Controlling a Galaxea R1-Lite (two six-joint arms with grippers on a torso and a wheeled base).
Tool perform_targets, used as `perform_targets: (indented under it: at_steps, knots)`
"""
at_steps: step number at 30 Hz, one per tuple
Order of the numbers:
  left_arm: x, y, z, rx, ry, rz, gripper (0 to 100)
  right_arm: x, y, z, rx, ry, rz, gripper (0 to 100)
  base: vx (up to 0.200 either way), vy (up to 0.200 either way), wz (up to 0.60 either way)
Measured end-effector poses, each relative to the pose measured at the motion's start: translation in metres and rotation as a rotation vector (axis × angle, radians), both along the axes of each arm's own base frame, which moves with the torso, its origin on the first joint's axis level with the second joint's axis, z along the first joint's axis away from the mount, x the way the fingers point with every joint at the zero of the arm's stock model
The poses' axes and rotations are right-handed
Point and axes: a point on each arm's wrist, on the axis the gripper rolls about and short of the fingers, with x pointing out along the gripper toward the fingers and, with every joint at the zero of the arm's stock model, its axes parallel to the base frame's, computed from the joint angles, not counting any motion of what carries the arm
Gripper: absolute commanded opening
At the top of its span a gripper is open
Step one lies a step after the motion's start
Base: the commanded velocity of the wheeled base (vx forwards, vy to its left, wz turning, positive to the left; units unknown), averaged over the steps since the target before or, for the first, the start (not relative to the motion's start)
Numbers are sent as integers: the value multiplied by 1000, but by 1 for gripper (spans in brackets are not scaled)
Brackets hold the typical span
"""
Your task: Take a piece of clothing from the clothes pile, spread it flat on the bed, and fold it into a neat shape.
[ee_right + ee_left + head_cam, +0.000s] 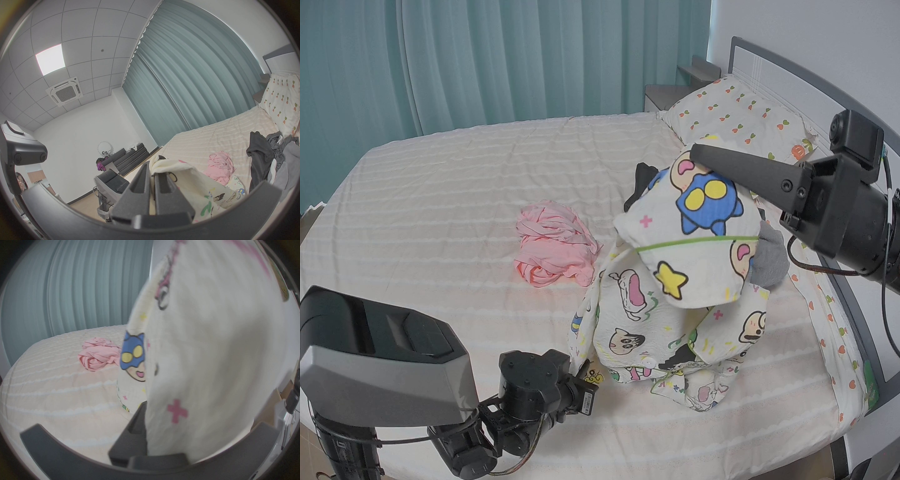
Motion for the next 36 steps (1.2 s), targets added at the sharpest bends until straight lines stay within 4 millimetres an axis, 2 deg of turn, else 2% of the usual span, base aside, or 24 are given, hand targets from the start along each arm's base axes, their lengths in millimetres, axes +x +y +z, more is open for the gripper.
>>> perform_targets:
  at_steps: [7,12,18,25,30,36]
  knots:
    - [5,8,12,-68,-68,31,0,3,-16,-4,-3,15,-54,0,0,0,0]
    - [8,19,34,-128,-135,71,0,0,-34,-13,0,55,-104,0,0,0,0]
    - [11,32,80,-240,-266,119,0,-1,-58,-28,-2,110,-190,0,0,0,0]
    - [10,37,144,-365,-412,146,0,-2,-71,-56,-17,209,-242,0,0,0,0]
    - [0,31,193,-427,-462,110,0,3,-77,-43,80,126,-268,0,0,0,0]
    - [-29,31,251,-526,-528,60,0,4,-82,-6,200,-4,-283,0,0,0,0]
